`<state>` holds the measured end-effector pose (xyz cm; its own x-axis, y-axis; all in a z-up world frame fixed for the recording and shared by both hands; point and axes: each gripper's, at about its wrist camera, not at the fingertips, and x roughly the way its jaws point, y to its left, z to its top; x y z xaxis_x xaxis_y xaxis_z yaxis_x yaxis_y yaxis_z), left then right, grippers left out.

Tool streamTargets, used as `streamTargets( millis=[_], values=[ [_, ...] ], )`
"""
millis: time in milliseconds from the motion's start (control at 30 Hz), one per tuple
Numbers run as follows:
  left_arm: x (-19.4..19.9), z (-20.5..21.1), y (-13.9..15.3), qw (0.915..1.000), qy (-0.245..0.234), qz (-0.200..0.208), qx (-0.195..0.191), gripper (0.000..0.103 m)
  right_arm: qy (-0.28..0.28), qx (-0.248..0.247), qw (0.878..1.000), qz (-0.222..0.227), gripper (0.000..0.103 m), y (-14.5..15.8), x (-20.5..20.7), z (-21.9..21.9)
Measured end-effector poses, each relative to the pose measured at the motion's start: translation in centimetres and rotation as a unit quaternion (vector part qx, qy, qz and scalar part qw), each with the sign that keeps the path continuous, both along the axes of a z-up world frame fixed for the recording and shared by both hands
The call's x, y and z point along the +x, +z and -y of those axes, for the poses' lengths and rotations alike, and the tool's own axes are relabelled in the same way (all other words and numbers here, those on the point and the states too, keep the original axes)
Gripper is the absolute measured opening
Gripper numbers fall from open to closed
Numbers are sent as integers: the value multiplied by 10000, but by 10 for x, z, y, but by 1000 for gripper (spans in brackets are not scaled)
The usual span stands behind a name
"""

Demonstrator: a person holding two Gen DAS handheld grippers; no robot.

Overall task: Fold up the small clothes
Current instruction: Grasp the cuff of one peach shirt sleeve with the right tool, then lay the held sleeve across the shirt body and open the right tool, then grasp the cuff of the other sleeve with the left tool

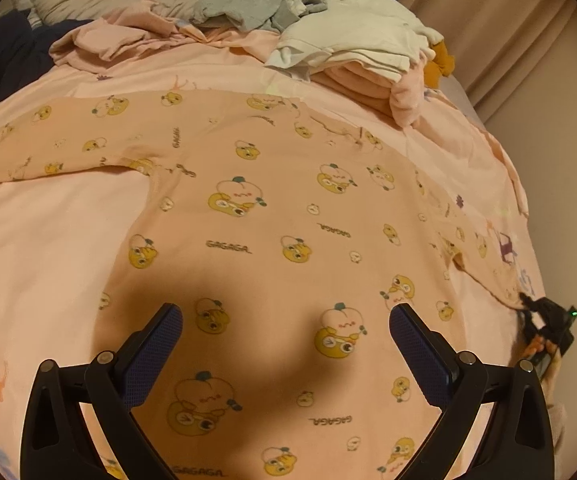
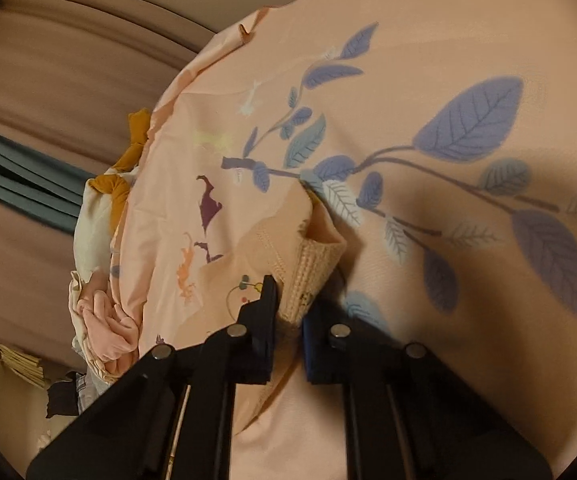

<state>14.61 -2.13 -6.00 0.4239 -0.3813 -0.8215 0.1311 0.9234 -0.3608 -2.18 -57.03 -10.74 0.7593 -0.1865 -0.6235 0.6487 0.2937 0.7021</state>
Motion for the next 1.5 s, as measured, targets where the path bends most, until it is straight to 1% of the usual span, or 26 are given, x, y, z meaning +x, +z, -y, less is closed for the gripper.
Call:
streamTargets(
  millis=[67,167,233,400,500,567,633,667,733,767,800,933,1033,1067,1133,1167,1200,1233,1267,1300,1333,1367,1400,1433,1467,1500],
  values=[
    [-1,-6,1,9999,44,34,105,102,111,-318,9994,8,9,16,4,-7],
    [-4,-17,3,9997,150,53,191,102,449,-928,9947,-24,9,58,18,-26],
    [-5,-30,3,9993,293,16,218,102,743,-1336,9882,29,9,93,34,-45],
    [-12,-59,3,9989,438,-117,76,102,1418,-1983,9697,177,9,167,77,-109],
    [-17,-76,7,9986,509,-65,122,102,1893,-2406,9519,143,9,204,111,-162],
    [-21,-91,10,9982,597,-46,106,102,2217,-2799,9341,45,9,221,137,-205],
    [-23,-105,11,9977,680,-37,51,102,2545,-3090,9164,-47,9,228,157,-245],
    [-24,-112,11,9972,740,-31,35,102,2759,-3196,9064,-95,10,228,170,-271],
    [-25,-125,12,9965,840,-14,12,102,3030,-3341,8924,-168,10,224,187,-305],
    [-26,-129,11,9962,875,-16,0,102,3216,-3492,8798,-261,10,218,197,-330],
    [-26,-134,10,9959,904,-22,-13,102,3340,-3580,8713,-326,10,212,205,-346],
    [-26,-152,5,9945,1044,-76,-53,102,3998,-3913,8263,-656,10,170,232,-419],
    [-24,-161,0,9935,1132,-116,-83,102,4389,-4120,7937,-876,11,139,248,-460],
    [-24,-163,-1,9932,1155,-122,-93,102,4549,-4202,7787,-1010,12,121,251,-475],
    [-22,-167,-3,9925,1209,-155,-131,102,4731,-4338,7570,-1224,12,97,255,-491],
    [-20,-169,-4,9921,1235,-165,-152,102,4861,-4449,7389,-1406,12,79,257,-502],
    [-19,-171,-6,9914,1281,-189,-188,102,4954,-4492,7281,-1504,13,70,259,-509],
    [-18,-173,-7,9909,1312,-209,-237,102,5150,-4498,7121,-1594,23,57,258,-517],
    [-16,-175,-8,9904,1332,-216,-286,102,5297,-4492,7004,-1645,31,48,255,-523],
    [-15,-177,-9,9900,1354,-222,-326,102,5474,-4485,6856,-1707,53,41,253,-530],
    [-13,-178,-10,9893,1392,-235,-376,102,5672,-4505,6680,-1707,64,35,249,-536],
    [-11,-179,-11,9889,1408,-234,-415,102,5798,-4589,6547,-1567,64,35,242,-541],
    [-10,-180,-11,9887,1416,-228,-442,102,5874,-4643,6471,-1438,64,37,237,-544],
    [-8,-182,-11,9881,1435,-239,-508,102,5955,-4644,6431,-1266,64,42,232,-544],
    [-6,-184,-12,9876,1444,-251,-567,102,6053,-4481,6500,-1016,64,52,228,-537],
    [-5,-186,-12,9870,1452,-253,-639,102,6095,-4295,6611,-833,64,59,227,-530]
  ],
)
